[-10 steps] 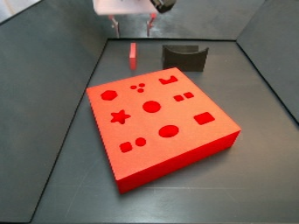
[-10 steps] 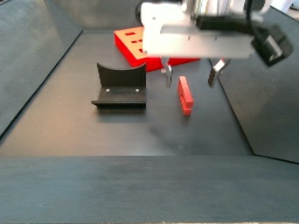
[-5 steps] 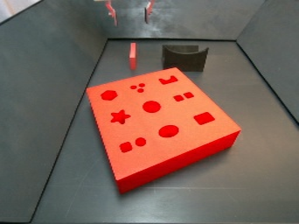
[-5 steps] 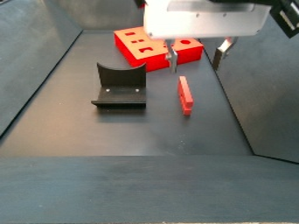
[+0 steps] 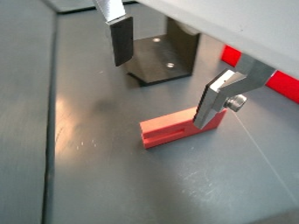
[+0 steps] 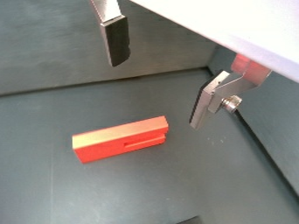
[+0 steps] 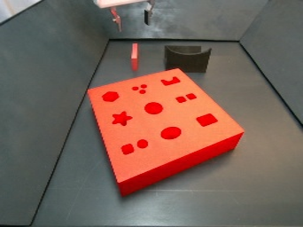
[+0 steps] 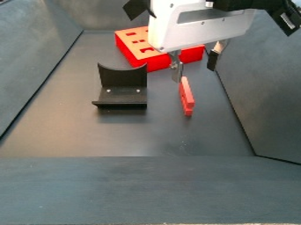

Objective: Pick up the double-square object. Move up. Rotate the double-square object. Place the double-square object on the fixture. Regrasp the double-square object. Move to above the board. Insert the double-square object.
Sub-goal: Rotate the double-square object.

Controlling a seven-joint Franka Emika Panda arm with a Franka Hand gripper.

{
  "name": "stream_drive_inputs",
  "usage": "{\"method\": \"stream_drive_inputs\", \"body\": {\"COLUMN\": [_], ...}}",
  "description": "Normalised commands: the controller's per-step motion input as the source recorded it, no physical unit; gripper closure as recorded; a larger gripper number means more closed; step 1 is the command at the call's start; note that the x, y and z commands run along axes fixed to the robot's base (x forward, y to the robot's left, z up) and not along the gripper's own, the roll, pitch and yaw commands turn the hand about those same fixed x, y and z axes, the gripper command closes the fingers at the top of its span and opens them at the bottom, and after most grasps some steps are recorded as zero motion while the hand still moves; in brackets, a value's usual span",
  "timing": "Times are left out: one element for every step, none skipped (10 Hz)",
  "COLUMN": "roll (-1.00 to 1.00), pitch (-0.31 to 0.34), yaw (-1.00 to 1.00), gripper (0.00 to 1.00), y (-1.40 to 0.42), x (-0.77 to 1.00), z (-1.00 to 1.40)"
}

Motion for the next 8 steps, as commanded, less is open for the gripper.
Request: {"method": "stream_drive_inputs", "body": {"roll": [0.0,0.0,0.0,0.0,0.0,0.0,0.0,0.0], "pitch": [-0.005,-0.005,-0.005,-0.005,-0.005,-0.006,-0.006,-0.006], "yaw": [1.0,1.0,1.0,1.0,1.0,1.0,1.0,1.0], "gripper": [0.0,0.0,0.0,0.0,0.0,0.0,0.0,0.0], "y": [0.0,0.0,0.0,0.0,0.0,0.0,0.0,0.0], "x": [0.04,0.04,0.04,0.04,0.04,0.04,0.04,0.04], "z": [-0.04,-0.04,-0.04,-0.04,-0.04,-0.04,-0.04,-0.04]}}
